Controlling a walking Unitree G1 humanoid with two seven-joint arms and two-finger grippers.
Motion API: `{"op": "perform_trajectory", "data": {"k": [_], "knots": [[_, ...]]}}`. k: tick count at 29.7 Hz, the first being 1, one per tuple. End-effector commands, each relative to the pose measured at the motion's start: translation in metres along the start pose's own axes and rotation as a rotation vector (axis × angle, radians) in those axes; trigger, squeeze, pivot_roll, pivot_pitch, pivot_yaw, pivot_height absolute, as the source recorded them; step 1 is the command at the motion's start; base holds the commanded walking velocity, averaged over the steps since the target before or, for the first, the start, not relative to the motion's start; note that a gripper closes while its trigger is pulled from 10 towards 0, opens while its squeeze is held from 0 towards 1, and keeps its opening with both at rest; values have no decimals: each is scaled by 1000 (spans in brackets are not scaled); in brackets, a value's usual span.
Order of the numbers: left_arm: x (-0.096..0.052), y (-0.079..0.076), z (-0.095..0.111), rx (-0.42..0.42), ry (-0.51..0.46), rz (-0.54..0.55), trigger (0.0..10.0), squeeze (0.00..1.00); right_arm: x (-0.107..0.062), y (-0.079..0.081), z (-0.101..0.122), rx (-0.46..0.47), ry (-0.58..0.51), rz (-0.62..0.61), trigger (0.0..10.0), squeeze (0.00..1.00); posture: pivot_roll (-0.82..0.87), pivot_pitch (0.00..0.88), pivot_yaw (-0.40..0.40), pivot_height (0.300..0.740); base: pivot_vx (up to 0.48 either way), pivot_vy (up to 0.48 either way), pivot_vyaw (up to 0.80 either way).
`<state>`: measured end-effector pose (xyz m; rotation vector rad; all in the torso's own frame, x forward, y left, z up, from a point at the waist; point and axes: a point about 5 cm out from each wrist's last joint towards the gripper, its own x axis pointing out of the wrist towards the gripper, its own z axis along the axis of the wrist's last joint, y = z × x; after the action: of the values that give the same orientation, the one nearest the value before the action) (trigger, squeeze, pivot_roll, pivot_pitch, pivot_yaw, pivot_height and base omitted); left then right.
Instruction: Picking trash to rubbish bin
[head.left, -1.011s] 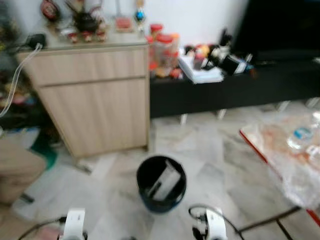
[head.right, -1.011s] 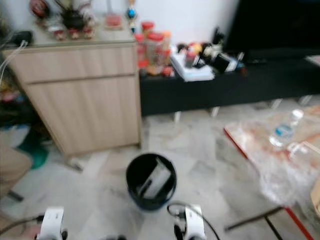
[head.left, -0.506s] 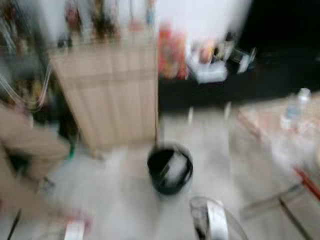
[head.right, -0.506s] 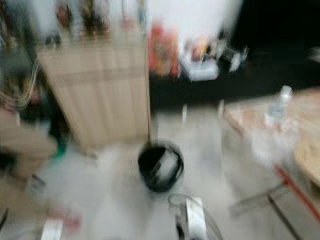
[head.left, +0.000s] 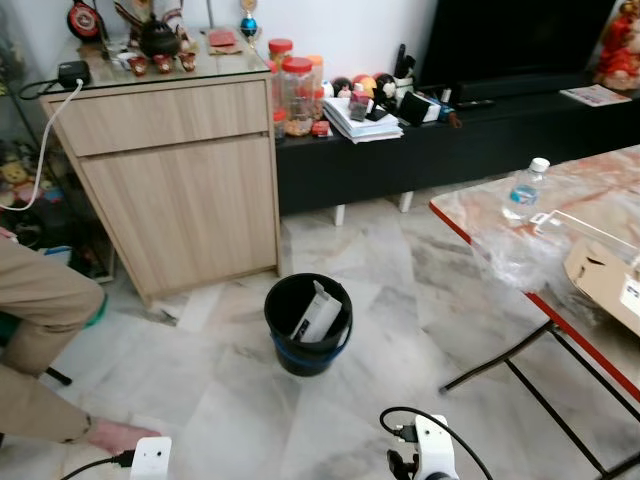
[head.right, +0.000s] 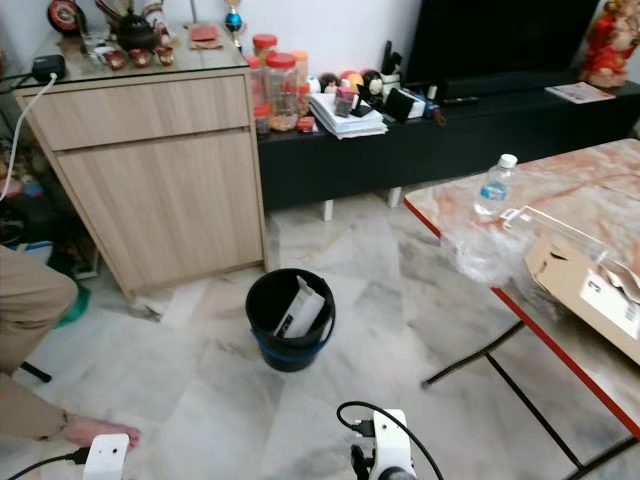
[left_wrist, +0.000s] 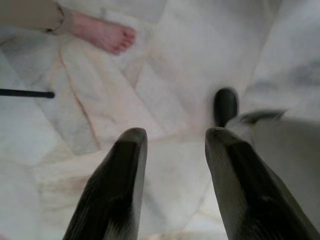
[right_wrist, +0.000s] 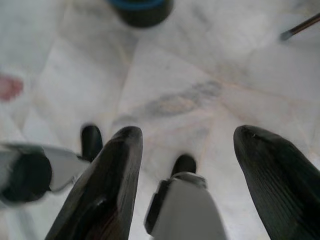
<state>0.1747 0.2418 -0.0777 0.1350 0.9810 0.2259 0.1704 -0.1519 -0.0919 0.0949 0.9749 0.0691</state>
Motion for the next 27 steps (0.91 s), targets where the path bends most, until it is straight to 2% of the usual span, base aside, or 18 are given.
{"op": "perform_trajectory", "data": {"k": [1, 22, 27], "knots": [[-2, -1, -12, -2, 37, -6, 10000, 0, 1, -2, 9, 6, -25, -8, 10000, 0, 42, 38, -38, 740, 0, 0, 0], [-1, 0, -8, -5, 26, 3, 10000, 0, 1, -2, 12, 17, -39, -8, 10000, 0, 44, 39, -39, 740, 0, 0, 0], [-1, 0, -8, -6, 25, 4, 10000, 0, 2, 0, 12, 15, -33, 2, 10000, 0, 43, 40, -38, 740, 0, 0, -798]]}}
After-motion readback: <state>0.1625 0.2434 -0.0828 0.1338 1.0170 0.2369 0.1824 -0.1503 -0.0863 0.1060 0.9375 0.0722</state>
